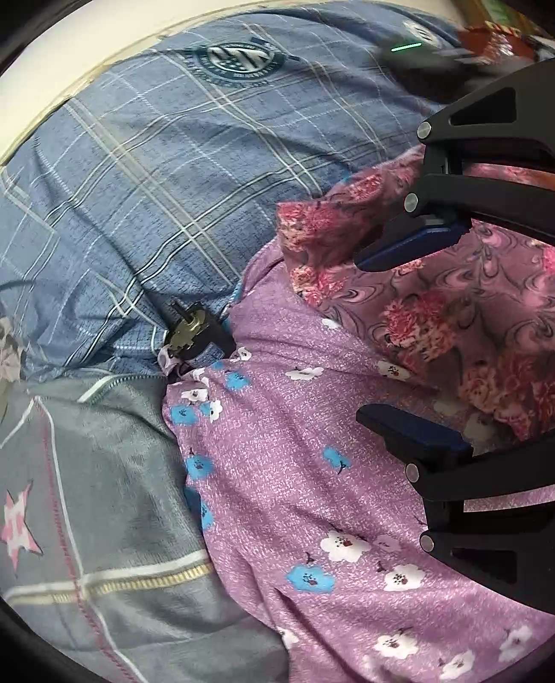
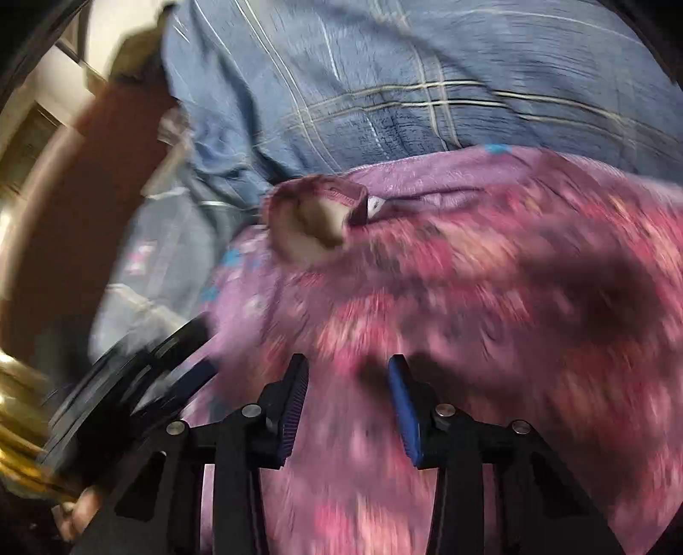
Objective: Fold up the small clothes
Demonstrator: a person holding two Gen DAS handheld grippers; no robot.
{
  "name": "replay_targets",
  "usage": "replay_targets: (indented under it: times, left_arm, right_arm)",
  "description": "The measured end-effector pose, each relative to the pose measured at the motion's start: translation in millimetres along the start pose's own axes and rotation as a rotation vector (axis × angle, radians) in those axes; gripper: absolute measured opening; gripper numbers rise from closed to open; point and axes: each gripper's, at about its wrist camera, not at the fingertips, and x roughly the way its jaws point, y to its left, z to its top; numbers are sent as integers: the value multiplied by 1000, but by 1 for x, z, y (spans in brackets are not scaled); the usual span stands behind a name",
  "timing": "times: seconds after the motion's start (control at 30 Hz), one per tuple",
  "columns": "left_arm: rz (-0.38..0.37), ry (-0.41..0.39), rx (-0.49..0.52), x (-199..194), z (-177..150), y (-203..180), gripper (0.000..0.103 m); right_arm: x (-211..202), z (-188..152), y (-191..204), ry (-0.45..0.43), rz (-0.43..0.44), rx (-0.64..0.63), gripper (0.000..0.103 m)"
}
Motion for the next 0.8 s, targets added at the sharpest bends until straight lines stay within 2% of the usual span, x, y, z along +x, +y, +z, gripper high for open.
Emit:
replay_targets:
  times: [0.03,0.07,0.13,0.2,0.3,0.37,0.43,0.5,0.57,0.6,0.67,0.73,0.77,0.8]
  left_arm:
    - [-1,12,9,0,0,0,64]
    - [-2,20,11,2,0,0,64]
    - [-4,32,5,6,3,1,64]
    - [-9,47,10,8,6,1,64]
    - [-9,62,41,10,5,-3,64]
    - [-10,90,100,12,0,-12,64]
    - [-3,112,159,15,-9,-21,64]
    - [5,121,217,16,-19,-30,64]
    - [20,129,284,18,-29,-41,64]
    - [26,132,312,20,-34,-46,63]
    - [47,132,365,24,-42,-55,64]
    - [78,125,393,29,-47,-61,64]
    - [94,126,397,32,-48,-62,64]
    - [106,129,398,34,-50,-64,64]
  right_arm:
    - [11,22,-9,-47,-48,59,39]
    - [11,34,-18,-93,-56,114,39]
    - [-8,48,-34,-263,-31,228,44]
    - [-30,39,-40,-346,42,251,45]
    - [-59,17,-45,-355,14,205,46]
    - [-91,-11,-68,-375,22,229,46]
    - [-132,-51,-102,-433,18,295,46]
    - [-169,-78,-130,-484,-34,335,48]
    - [-203,-107,-153,-518,-134,389,50]
    - [-219,-125,-169,-530,-135,432,50]
    - [-235,-153,-194,-548,-28,517,50]
    - [-236,-171,-216,-509,45,576,50]
    - [-227,-173,-222,-474,38,593,50]
    - [-217,-174,-227,-427,-11,599,50]
